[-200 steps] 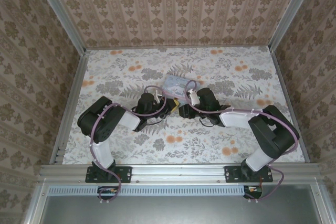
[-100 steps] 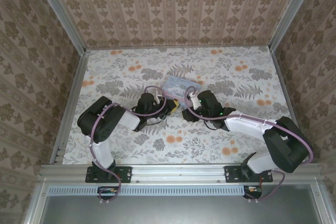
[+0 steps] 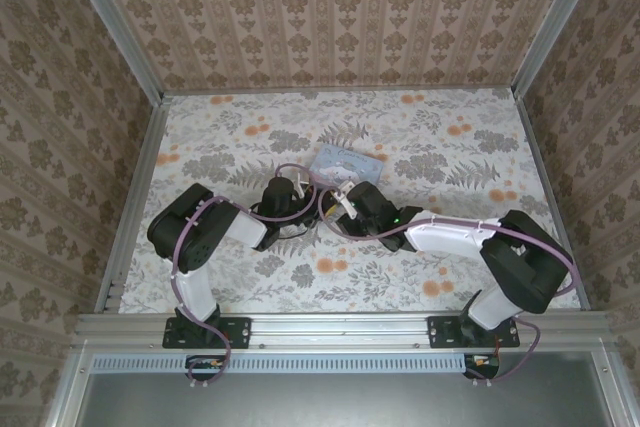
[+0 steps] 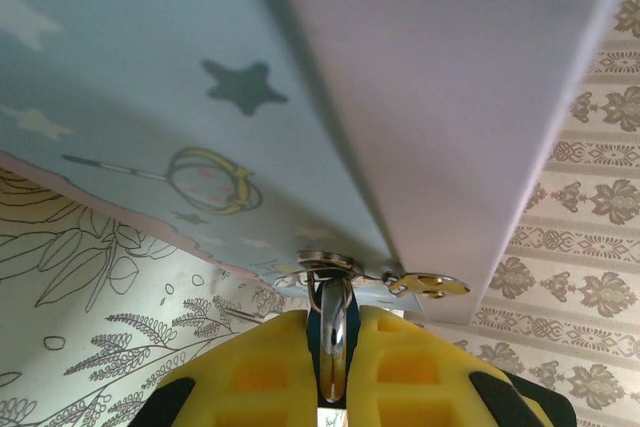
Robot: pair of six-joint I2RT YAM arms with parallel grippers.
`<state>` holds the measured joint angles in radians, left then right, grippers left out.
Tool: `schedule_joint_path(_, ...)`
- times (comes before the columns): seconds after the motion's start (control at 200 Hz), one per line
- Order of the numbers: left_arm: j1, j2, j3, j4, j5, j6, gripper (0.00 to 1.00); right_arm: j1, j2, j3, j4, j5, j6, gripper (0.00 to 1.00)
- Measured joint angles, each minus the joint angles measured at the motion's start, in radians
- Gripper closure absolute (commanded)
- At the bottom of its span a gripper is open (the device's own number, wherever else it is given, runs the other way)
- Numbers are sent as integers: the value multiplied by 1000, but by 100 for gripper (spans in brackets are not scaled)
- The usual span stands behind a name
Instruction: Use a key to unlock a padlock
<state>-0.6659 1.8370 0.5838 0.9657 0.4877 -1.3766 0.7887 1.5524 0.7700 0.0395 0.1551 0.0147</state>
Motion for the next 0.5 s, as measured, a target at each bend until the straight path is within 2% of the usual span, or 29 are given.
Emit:
schedule_joint_path(0.285,0,0,0,0,5,0,100,18,66,55,4,92,-47,61)
schedule_joint_path(0.405,0,0,0,0,3,0,100,18,103,88,6,118,-58,69)
schedule_joint_path(0.5,6,4,0,-1,-2,0,100,19,124,105,10,134,-62,80)
